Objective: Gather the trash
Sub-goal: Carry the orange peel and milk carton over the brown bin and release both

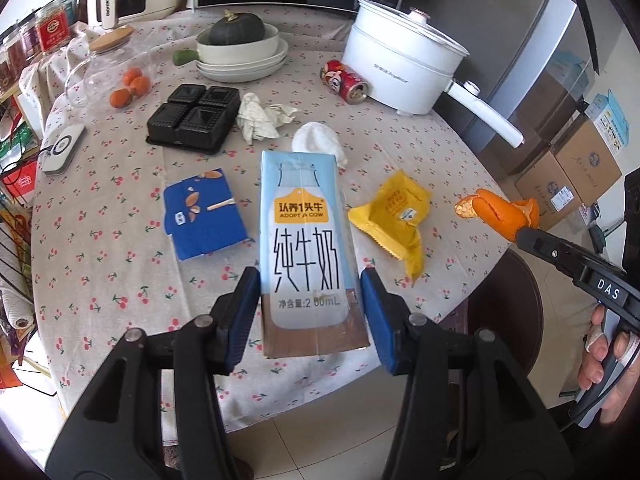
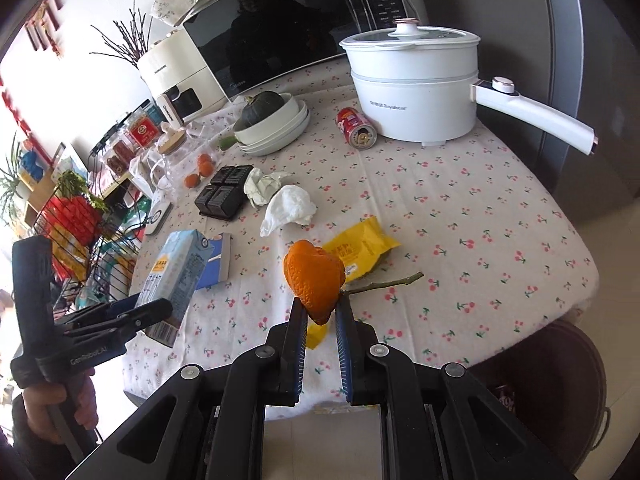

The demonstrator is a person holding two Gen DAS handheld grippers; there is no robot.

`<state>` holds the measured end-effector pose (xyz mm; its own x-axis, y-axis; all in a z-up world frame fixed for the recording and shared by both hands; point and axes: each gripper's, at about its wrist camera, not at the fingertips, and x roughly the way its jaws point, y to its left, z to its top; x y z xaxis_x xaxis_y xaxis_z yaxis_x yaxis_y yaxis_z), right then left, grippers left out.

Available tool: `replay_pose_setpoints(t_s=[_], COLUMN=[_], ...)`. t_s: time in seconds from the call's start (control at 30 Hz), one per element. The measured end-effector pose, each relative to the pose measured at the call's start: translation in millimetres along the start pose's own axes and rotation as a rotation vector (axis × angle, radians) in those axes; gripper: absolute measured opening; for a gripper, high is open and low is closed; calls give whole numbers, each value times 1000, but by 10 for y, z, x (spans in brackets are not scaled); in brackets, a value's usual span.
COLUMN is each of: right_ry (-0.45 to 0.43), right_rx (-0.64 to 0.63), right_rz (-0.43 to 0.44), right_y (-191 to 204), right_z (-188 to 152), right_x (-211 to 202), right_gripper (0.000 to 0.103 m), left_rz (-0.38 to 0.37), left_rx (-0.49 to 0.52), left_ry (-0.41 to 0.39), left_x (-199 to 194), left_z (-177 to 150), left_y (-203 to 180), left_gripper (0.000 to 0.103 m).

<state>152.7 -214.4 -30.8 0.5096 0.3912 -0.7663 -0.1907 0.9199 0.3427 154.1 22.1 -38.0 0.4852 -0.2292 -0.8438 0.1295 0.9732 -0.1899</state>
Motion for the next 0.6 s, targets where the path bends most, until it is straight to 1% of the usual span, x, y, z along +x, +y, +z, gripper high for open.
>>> replay_pose_setpoints(t_s=[0.23,0.47,0.6], right_ry=[-7,-3,3], right_rx=[41,111,154], right_rz=[-61,-129,-166], right_y=[-442,-973,-1270], right_z=[-215,-489,-664], right_x=[-332,-638,-805], right_gripper=[15,15,15], left_rz=[-45,-111,-164], left_rx=[102,198,259], left_ry=[22,66,105], left_x=[177,375,508], left_z=[-25,-193,-295], left_y=[-570,-1181,-1538], left_gripper=[53,53,53])
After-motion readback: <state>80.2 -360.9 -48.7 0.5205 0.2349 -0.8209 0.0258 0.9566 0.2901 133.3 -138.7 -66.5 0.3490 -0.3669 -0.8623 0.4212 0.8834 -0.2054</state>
